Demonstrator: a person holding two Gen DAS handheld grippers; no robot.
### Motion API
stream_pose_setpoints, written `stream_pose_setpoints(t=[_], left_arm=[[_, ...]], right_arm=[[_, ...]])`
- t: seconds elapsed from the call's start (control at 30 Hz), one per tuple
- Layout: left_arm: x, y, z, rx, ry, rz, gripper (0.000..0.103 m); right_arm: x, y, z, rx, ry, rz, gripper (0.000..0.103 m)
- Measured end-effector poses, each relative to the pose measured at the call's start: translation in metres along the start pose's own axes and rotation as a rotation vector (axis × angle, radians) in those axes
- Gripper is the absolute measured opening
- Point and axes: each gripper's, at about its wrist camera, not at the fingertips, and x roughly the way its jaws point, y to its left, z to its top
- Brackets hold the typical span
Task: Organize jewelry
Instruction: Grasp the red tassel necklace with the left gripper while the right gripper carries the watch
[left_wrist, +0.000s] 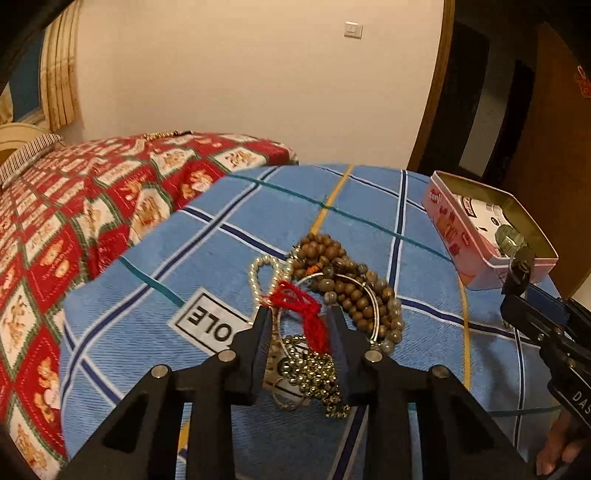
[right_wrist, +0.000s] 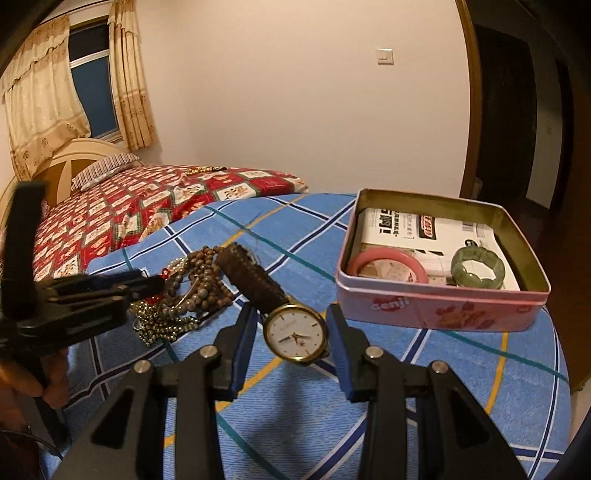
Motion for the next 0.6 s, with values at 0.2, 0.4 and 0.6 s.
stream_pose_setpoints(t=[0.2, 0.4, 0.6], left_arm=[[0.004, -0.002, -0.002, 0.004, 0.020, -0.040, 0.004], [-0.018, -0.002, -0.002, 0.001, -0.090, -0.064, 0.003], [-0.060, 0.007, -0.003, -0.052, -0.287, -0.171, 0.003]], right_arm=[[0.003, -0.003, 0.000, 0.012, 0.007, 0.003, 0.042], [0.002, -0.005, 0.000, 0.022, 0.002, 0.000, 0.042], [-0.006, -0.007, 0.000, 0.031, -0.047, -0.011, 0.042]])
